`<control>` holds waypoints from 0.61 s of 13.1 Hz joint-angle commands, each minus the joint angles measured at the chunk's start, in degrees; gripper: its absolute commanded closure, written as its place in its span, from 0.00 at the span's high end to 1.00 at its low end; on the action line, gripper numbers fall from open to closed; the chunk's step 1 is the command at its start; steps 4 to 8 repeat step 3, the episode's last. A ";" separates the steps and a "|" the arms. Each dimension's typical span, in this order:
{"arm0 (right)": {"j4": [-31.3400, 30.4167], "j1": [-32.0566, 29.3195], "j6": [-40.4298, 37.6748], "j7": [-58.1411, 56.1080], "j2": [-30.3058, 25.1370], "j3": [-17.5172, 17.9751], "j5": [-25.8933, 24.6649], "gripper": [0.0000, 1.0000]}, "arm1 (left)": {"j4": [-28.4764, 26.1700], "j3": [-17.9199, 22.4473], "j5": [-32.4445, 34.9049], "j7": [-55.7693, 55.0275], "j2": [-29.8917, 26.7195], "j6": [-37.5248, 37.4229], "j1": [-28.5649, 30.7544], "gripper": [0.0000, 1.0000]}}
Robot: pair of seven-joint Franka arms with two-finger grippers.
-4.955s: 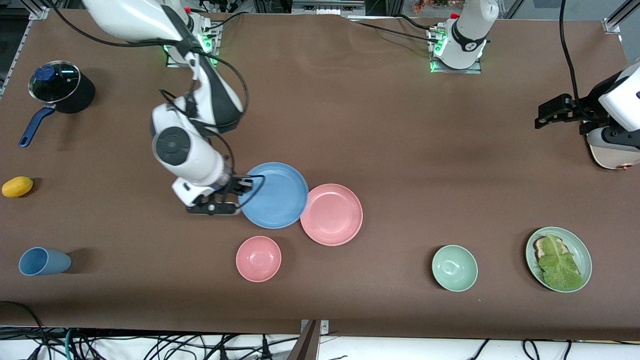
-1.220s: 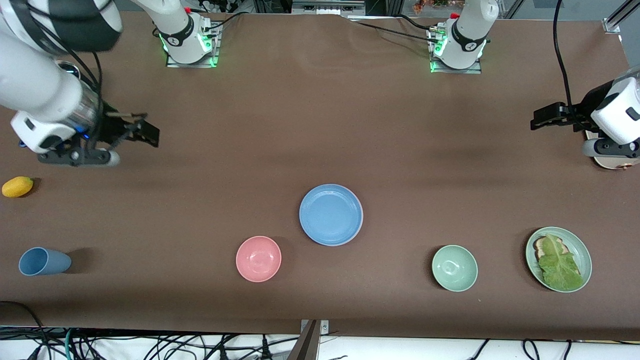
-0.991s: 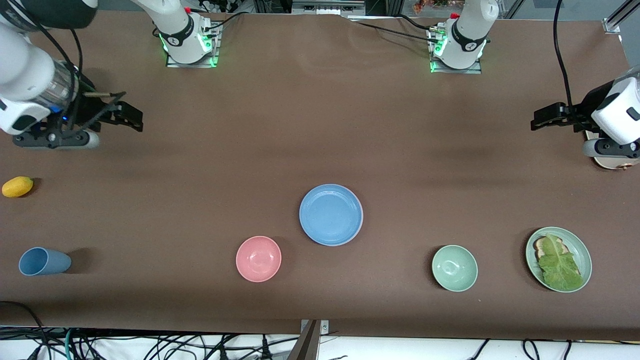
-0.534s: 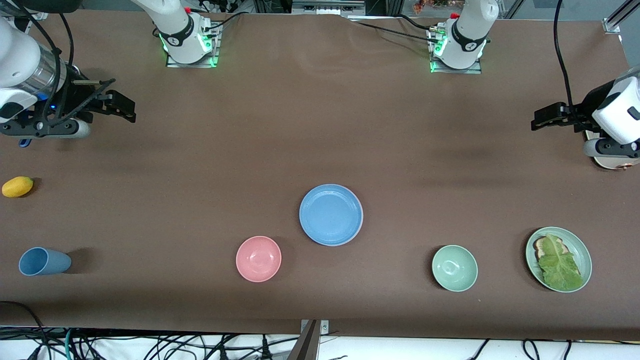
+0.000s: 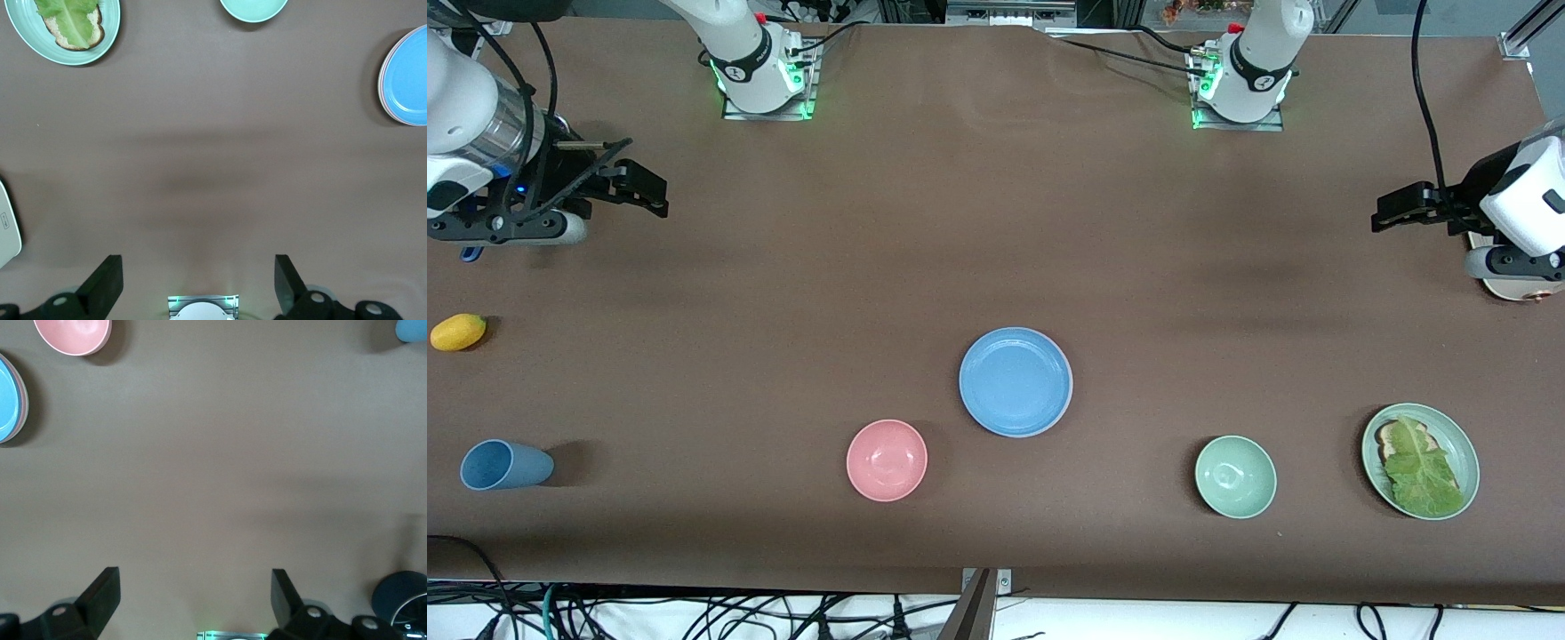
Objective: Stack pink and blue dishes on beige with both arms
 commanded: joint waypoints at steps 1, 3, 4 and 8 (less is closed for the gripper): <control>0.50 -0.39 -0.68 -0.97 -0.51 0.10 0.31 1.00 | 1.68 -0.19 -0.73 1.11 0.74 -0.42 0.37 1.00; 0.50 -0.39 -1.03 -1.32 -0.69 -0.07 0.31 1.00 | 1.68 -0.10 -0.73 1.11 0.74 -0.42 0.37 1.00; 0.50 -0.39 -1.03 -1.32 -0.69 -0.07 0.31 1.00 | 1.68 -0.10 -0.73 1.11 0.74 -0.42 0.37 1.00; 0.50 -0.39 -1.03 -1.32 -0.69 -0.07 0.31 1.00 | 1.68 -0.10 -0.73 1.11 0.74 -0.42 0.37 1.00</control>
